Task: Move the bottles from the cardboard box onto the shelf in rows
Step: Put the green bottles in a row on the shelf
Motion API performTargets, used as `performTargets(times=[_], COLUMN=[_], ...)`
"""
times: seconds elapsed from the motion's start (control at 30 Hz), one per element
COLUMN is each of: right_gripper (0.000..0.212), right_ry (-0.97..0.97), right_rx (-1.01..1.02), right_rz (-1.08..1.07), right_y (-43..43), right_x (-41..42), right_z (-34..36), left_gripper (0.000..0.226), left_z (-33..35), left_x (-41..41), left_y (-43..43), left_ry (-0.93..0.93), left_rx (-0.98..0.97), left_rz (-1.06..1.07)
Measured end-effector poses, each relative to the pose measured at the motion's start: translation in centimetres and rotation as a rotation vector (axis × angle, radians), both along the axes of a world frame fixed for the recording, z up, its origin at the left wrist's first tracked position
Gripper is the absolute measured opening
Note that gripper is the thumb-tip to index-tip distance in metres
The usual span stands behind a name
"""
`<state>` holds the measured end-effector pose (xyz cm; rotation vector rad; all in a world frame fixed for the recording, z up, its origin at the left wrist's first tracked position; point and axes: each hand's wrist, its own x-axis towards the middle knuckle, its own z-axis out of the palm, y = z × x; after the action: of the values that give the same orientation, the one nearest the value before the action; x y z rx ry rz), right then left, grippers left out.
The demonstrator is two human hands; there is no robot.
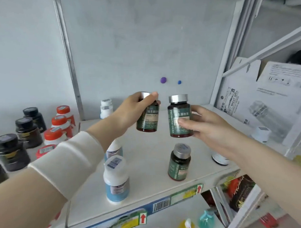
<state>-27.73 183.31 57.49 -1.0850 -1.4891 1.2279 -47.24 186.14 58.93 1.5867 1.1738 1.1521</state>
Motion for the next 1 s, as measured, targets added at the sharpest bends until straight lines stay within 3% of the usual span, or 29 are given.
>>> performTargets(times=[0.17, 0.3, 0.4, 0.77, 1.0], right_gripper=[0.083, 0.056, 0.052, 0.051, 0.055], right_ry=[-0.113, -0.189, -0.237, -0.464, -0.520], right_rx=[-0.027, -0.032, -0.052, 0.005, 0.011], right_rz=[0.122, 0.229, 0.258, 0.258, 0.251], right_y=[6.4, 10.9, 14.1, 22.4, 25.1], right_x=[2.7, 2.6, 1.6, -3.4, -4.7], right_z=[0.6, 0.0, -1.3, -5.1, -6.3], left_gripper=[0.024, 0.029, 0.038, 0.037, 0.043], left_z=[-0.5, -1.2, -1.7, -4.0, -4.8], left_x=[2.0, 2.3, 2.0, -1.3, -2.3], left_y=[4.8, 8.4, 11.4, 21.1, 23.9], left_ry=[0.082, 0.178, 0.339, 0.740, 0.784], left_rx=[-0.018, -0.050, -0.075, -0.085, -0.094], left_rz=[0.135, 0.245, 0.296, 0.233, 0.200])
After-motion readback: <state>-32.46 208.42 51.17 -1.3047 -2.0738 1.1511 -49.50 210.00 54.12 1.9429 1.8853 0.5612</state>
